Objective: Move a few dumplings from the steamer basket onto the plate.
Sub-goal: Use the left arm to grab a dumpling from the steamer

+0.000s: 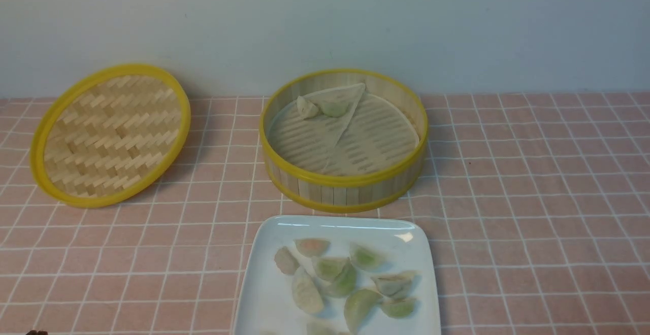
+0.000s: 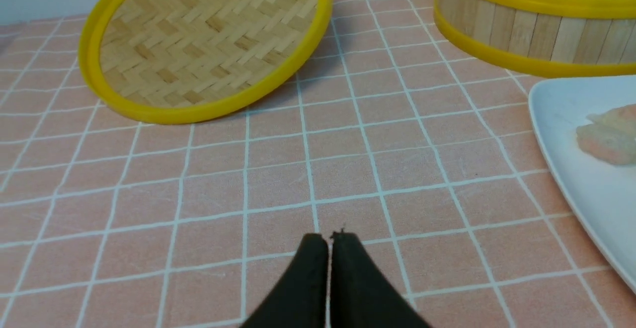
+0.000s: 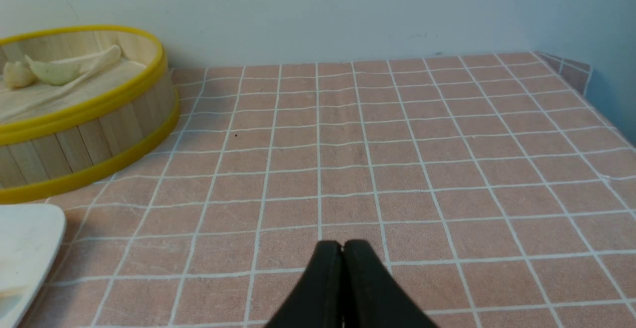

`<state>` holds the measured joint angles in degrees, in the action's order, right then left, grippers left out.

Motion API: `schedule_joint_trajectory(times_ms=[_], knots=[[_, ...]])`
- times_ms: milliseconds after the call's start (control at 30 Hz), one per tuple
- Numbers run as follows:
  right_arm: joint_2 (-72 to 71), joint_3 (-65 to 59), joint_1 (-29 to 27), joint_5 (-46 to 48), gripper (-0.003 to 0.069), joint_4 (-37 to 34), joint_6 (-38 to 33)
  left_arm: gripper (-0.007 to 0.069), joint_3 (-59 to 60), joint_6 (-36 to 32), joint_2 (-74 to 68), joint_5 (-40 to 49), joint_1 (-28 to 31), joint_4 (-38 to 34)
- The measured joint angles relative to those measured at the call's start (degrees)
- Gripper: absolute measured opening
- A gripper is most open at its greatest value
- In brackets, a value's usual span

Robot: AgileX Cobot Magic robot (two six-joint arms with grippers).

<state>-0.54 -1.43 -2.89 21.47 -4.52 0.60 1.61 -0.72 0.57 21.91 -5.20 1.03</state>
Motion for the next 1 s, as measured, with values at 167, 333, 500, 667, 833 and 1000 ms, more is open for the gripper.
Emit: schedule_joint_trajectory(times_ms=[167,333,500,667,833,1000], knots=[[0.0,0.0,0.0,0.0,-0.0014,0.0,0.0,-0.0006,0.0,-0.68,0.0,-0.3,0.0,0.74],[0.0,0.0,0.0,0.0,-0.0014,0.0,0.0,-0.0006,0.14,0.72,0.0,-15.25,0.0,-2.24],[0.0,0.0,0.0,0.0,-0.0014,0.0,0.0,-0.0006,0.14,7.32,0.0,-37.71,0.0,-7.41],[0.0,0.0,0.0,0.0,-0.0014,0.0,0.0,-0.0006,-7.06,17.74,-4.69,-43.78,0.0,-9.23],[0.0,0.0,0.0,0.0,-0.0014,0.0,0.0,-0.0006,-29.19,21.64,-23.81,-16.58,0.0,-4.11],[0.0,0.0,0.0,0.02,-0.0014,0.0,0.0,-0.0006,-56.4,13.19,-53.02,18.03,-1.88,-1.68]])
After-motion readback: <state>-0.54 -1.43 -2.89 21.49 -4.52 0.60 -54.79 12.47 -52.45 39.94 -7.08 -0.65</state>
